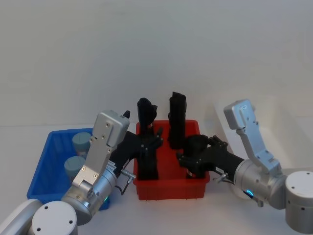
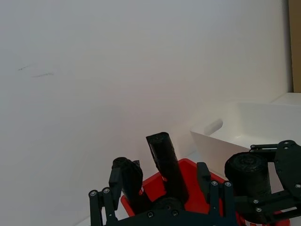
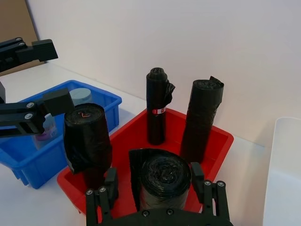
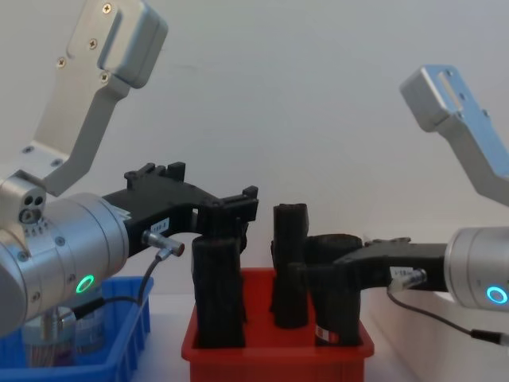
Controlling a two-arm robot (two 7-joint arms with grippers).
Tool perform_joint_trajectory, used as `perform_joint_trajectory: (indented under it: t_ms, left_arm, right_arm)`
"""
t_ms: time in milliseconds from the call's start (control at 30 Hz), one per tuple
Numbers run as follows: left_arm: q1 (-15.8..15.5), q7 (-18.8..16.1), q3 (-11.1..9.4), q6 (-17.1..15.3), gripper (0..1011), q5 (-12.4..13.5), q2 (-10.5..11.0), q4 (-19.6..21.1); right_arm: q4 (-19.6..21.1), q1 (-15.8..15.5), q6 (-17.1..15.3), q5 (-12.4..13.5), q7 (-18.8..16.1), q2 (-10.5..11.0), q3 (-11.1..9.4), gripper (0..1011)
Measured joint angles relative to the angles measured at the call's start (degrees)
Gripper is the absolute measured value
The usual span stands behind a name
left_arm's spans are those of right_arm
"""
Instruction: Pick the cotton swabs from the blue box and place them into the white box.
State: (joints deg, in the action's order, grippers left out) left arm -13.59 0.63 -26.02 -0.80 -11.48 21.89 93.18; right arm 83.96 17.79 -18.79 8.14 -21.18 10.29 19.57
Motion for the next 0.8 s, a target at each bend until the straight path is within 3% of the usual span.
perform_joint_trajectory:
  t_ms: [233, 533, 633, 800]
  left_arm:
    - [0.0, 0.0, 0.0, 0.0, 1004, 0.0, 0.0, 0.0]
    - [0.0, 0.0, 0.0, 0.0, 1004, 0.0, 0.0, 0.0]
    - [0.0, 0.0, 0.0, 0.0, 1004, 0.0, 0.0, 0.0]
    - [0.0, 0.0, 0.0, 0.0, 1004, 0.0, 0.0, 0.0]
  right_arm:
    - [-0.7, 0.5, 0.2, -0.6, 0.5, -0.5, 0.4, 835]
    - [-1.3, 0.8, 0.3, -1.0, 0.9, -0.9, 0.7, 544]
    - [-1.4, 0.9, 0.3, -1.1, 0.9, -1.0, 0.7, 487]
    - [-1.5, 0.9, 0.4, -1.2, 1.0, -1.1, 0.8, 475]
